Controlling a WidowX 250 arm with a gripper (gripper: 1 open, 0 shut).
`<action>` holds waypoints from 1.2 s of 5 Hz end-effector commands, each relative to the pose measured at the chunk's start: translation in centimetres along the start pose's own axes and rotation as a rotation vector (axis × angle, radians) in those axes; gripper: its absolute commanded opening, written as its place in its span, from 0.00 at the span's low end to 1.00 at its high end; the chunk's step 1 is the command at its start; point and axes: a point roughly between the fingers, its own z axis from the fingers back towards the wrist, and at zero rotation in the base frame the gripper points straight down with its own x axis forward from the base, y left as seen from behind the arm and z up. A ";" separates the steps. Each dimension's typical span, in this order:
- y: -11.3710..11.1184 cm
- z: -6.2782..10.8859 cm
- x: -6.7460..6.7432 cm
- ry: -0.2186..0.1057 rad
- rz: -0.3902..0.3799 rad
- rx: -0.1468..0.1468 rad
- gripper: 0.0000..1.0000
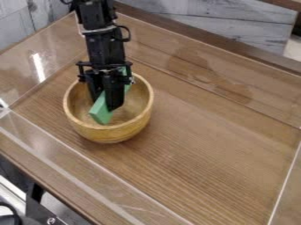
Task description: Put the green block in the brown bowl
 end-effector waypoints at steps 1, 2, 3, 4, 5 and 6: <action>-0.3 1.3 0.6 -0.034 -0.014 0.013 0.00; -0.4 1.3 0.6 -0.023 -0.012 0.005 0.00; -0.6 1.3 0.6 -0.012 -0.011 -0.003 0.00; -0.7 1.3 0.5 -0.001 -0.010 -0.011 0.00; -0.9 1.3 0.5 0.011 -0.010 -0.017 0.00; -1.0 1.3 0.5 0.024 -0.009 -0.024 0.00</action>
